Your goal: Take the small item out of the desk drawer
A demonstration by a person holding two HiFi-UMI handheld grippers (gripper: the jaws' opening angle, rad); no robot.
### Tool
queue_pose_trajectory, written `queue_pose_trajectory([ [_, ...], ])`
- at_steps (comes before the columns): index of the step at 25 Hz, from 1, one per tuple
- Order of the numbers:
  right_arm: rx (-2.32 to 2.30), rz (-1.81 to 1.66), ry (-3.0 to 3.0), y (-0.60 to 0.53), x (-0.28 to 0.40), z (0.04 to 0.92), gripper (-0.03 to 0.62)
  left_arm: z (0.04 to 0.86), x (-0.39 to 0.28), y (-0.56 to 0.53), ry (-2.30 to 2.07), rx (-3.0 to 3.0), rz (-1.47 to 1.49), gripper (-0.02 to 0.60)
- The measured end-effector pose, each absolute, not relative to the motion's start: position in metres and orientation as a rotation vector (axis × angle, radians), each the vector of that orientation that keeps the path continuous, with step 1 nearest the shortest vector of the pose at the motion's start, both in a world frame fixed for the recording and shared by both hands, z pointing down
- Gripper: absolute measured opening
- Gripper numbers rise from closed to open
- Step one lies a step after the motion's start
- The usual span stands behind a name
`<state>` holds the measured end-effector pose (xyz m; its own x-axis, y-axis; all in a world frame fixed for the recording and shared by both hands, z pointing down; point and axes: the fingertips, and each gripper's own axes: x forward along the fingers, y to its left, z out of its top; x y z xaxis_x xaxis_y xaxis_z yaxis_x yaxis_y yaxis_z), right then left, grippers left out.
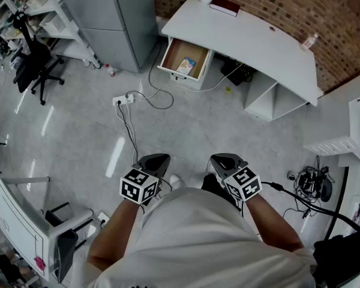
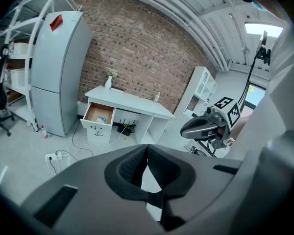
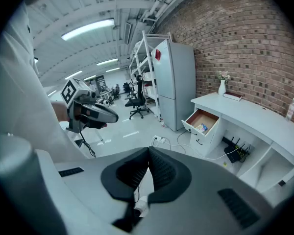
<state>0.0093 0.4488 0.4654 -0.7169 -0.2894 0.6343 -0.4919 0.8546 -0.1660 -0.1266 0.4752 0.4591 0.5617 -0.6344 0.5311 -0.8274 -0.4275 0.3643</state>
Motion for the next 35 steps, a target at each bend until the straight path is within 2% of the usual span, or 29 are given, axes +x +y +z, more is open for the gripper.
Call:
queue_pose_trajectory([
  [6,0.565,0.432,-2.407,0.442,-0.004,0.470,0.031,0.464,-0.140,0.469,-1.175,2.197,0.426,0.023],
  [10,0.526,0.304,-2.369,0.439,-0.014,0.473,0.031,0.470,-0.145,0.469,-1.162,2.207,0.440,0.023],
  [16,0.512,0.418,-2.393,0.412,-0.020,0.472,0.032,0.482,-0.140,0.440,-1.138,2.207,0.459,0.025],
  [18,0.511,0.419,-2.397,0.392,-0.019,0.474,0.035,0.485,-0.138,0.419,-1.140,2.189,0.449,0.054],
  [19,0.510,0.428,-2.397,0.379,-0.019,0.476,0.056,0.487,-0.138,0.407,-1.140,2.178,0.446,0.106],
  [20,0.509,0.440,-2.397,0.366,-0.021,0.479,0.124,0.489,-0.139,0.395,-1.142,2.167,0.447,0.136],
  [29,0.480,0.474,-2.423,0.209,-0.057,0.496,0.137,0.506,-0.172,0.254,-1.202,2.066,0.545,0.168],
  [35,0.515,0.501,-2.434,0.120,-0.043,0.498,0.141,0.524,-0.171,0.141,-1.232,2.041,0.613,0.199],
])
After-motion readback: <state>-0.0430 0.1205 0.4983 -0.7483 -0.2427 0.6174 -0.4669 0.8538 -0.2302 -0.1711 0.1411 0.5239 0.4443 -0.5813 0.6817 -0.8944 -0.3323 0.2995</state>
